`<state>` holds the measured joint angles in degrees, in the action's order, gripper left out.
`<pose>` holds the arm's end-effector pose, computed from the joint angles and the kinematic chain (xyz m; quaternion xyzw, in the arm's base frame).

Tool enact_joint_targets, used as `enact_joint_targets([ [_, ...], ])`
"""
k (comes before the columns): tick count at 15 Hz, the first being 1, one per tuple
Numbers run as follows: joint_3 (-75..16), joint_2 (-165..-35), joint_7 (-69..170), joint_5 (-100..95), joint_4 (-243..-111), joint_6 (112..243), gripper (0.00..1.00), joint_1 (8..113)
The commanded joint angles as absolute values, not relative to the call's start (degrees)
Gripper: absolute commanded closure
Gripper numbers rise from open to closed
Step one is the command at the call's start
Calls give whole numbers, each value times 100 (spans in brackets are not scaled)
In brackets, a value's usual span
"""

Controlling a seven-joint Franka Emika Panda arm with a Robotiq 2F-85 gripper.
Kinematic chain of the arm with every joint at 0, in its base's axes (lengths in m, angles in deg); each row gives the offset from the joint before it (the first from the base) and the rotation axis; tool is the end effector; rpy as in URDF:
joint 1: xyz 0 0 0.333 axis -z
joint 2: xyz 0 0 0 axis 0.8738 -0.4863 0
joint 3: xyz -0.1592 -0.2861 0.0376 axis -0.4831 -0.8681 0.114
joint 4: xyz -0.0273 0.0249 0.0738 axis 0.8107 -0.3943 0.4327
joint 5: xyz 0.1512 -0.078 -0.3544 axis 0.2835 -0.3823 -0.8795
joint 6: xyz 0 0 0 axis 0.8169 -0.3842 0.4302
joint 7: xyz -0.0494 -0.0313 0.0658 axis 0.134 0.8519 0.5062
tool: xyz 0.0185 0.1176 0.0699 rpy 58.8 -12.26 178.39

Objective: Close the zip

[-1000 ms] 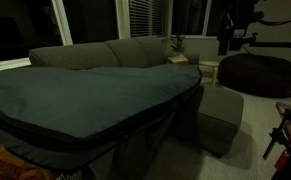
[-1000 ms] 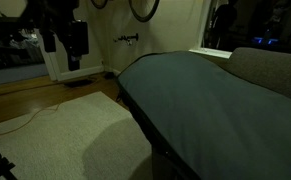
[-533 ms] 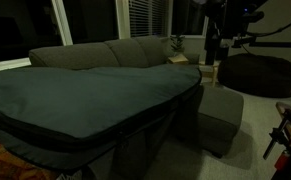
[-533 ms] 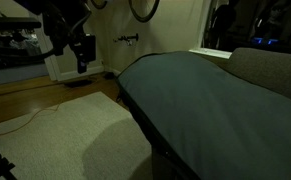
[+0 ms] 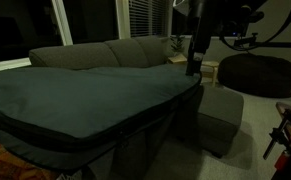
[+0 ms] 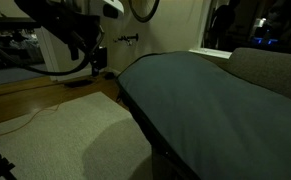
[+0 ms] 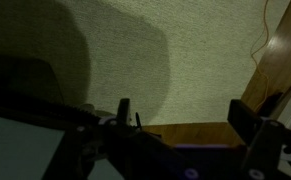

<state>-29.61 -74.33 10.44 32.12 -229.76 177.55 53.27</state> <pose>0.4415 0.0492 0.3155 -0.9704 -0.1416 -0.0407 0.1915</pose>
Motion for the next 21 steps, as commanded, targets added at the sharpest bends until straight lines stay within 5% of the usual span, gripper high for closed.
enact_joint_targets([
  [1,-2791,-7842,768,3781,-22805,18046,0,5290],
  [21,-2052,-9736,-72,4765,-21695,18489,0,5723],
])
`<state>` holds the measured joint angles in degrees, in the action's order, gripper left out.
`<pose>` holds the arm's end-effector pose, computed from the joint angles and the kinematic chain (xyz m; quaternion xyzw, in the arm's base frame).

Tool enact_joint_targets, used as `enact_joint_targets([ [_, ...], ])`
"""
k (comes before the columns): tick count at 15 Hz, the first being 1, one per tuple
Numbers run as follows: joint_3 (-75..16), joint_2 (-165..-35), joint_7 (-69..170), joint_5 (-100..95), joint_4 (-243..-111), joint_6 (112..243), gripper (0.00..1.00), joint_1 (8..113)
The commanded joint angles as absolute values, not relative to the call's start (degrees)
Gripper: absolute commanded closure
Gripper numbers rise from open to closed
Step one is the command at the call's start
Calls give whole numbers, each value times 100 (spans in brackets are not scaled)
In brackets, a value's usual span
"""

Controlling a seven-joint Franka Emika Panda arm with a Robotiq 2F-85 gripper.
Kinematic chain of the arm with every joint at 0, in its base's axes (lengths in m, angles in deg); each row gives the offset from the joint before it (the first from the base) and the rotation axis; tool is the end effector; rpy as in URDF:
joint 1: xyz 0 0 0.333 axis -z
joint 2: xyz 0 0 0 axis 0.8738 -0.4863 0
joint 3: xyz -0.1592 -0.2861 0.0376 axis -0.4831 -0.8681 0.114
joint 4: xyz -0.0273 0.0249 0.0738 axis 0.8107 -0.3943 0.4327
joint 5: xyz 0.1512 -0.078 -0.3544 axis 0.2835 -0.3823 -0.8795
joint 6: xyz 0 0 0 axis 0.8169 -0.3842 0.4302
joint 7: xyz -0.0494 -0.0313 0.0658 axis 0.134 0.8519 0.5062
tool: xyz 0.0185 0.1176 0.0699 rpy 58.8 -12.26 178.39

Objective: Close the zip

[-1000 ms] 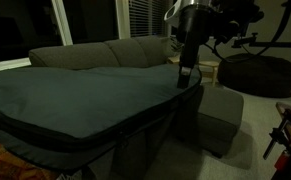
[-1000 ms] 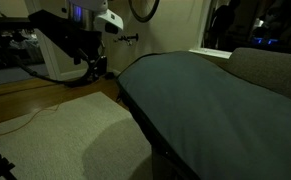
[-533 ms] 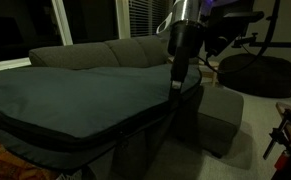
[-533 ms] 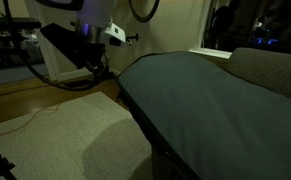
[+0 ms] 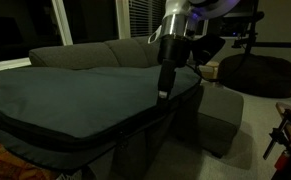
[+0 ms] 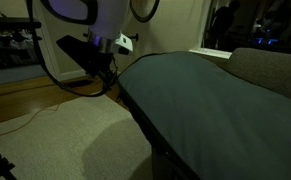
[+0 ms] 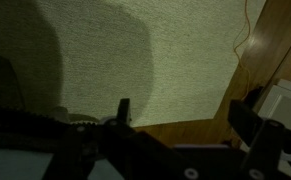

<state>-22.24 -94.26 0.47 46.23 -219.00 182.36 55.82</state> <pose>0.5009 0.0934 0.2306 -0.9583 -0.1443 -0.0309 0.2446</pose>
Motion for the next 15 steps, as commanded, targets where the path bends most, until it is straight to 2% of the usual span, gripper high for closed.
enact_joint_targets([
  [1,-2018,-9847,-54,4750,-21619,18554,0,5742],
  [15,-1697,-11149,393,4475,-20528,18877,0,5901],
])
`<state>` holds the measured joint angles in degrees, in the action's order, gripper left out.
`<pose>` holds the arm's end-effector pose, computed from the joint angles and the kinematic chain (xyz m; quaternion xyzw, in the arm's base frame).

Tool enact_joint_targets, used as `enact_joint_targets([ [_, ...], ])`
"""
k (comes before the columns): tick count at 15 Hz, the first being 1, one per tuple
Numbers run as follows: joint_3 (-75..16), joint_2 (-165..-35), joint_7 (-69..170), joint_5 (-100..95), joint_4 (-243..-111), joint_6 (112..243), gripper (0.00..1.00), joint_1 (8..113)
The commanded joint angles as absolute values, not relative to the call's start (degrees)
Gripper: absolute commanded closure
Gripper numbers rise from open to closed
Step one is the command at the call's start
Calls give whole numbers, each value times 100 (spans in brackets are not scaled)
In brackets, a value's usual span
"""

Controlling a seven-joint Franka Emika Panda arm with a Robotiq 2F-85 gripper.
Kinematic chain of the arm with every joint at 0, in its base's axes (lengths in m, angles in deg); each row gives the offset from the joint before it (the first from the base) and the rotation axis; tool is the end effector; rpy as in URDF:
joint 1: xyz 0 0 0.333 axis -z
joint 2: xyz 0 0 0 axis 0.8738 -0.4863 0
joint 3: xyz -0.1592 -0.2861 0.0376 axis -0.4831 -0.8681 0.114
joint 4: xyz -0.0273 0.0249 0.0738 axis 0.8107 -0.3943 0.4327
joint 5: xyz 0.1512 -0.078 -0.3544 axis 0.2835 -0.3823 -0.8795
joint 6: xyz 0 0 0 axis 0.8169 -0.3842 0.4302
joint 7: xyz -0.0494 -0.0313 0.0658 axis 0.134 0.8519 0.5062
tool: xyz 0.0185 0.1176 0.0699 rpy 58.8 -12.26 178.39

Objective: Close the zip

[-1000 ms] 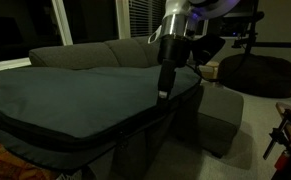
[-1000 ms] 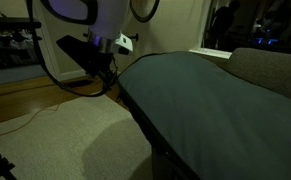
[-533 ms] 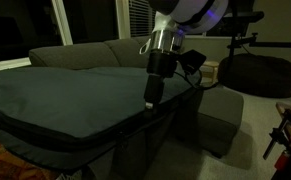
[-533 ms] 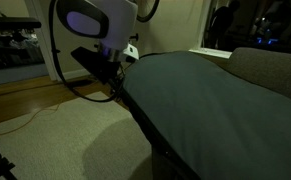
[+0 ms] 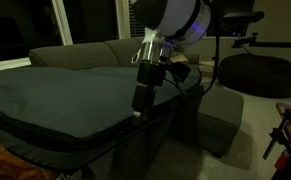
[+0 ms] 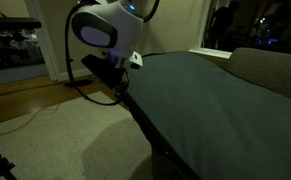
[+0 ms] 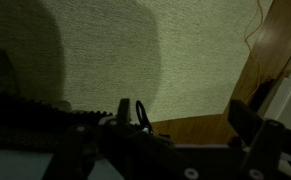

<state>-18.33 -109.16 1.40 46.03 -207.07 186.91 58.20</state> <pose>0.5604 0.1098 0.1709 -0.9607 -0.1309 -0.0334 0.2426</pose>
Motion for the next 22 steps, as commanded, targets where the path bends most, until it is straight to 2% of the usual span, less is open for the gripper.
enact_joint_targets([
  [1,-1698,-11253,466,4426,-20461,18925,0,5883],
  [22,-1323,-12342,1912,3102,-19520,19211,0,6161],
])
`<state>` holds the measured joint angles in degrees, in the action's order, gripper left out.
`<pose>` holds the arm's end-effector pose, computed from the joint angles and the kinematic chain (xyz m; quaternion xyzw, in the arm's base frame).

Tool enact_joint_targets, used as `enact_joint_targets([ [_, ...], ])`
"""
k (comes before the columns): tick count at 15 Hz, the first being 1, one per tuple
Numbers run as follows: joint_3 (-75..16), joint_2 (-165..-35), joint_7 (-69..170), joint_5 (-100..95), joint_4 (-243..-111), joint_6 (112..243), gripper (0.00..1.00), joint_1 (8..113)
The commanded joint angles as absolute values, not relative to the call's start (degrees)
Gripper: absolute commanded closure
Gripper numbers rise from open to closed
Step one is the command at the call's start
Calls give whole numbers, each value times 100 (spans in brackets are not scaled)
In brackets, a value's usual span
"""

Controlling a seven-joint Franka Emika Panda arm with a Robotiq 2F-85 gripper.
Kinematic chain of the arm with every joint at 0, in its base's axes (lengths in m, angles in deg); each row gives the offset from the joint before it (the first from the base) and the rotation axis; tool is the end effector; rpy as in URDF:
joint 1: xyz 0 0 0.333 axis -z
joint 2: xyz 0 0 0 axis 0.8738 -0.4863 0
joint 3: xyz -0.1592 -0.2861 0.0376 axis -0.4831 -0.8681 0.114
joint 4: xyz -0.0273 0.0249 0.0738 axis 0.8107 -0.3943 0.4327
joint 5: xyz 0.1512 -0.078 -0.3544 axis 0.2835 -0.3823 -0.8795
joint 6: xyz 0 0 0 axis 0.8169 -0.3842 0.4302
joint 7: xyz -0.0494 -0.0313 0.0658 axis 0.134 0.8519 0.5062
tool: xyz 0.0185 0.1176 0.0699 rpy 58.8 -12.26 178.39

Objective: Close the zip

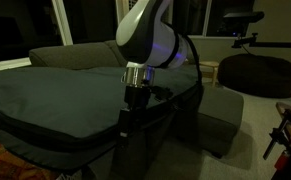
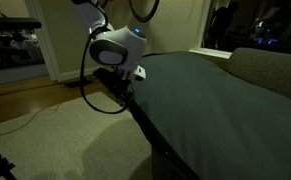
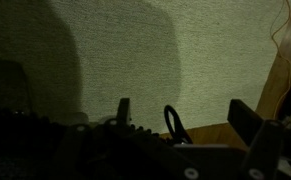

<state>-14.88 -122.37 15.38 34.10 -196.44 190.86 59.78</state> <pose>0.6007 0.1292 0.1070 -0.9737 -0.0946 -0.0036 0.2072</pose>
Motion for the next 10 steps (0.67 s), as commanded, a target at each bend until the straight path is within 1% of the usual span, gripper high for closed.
enact_joint_targets([
  [1,-1305,-12368,1991,3026,-19484,19200,0,6189],
  [10,-1213,-12479,2503,2675,-19337,19122,0,6323],
])
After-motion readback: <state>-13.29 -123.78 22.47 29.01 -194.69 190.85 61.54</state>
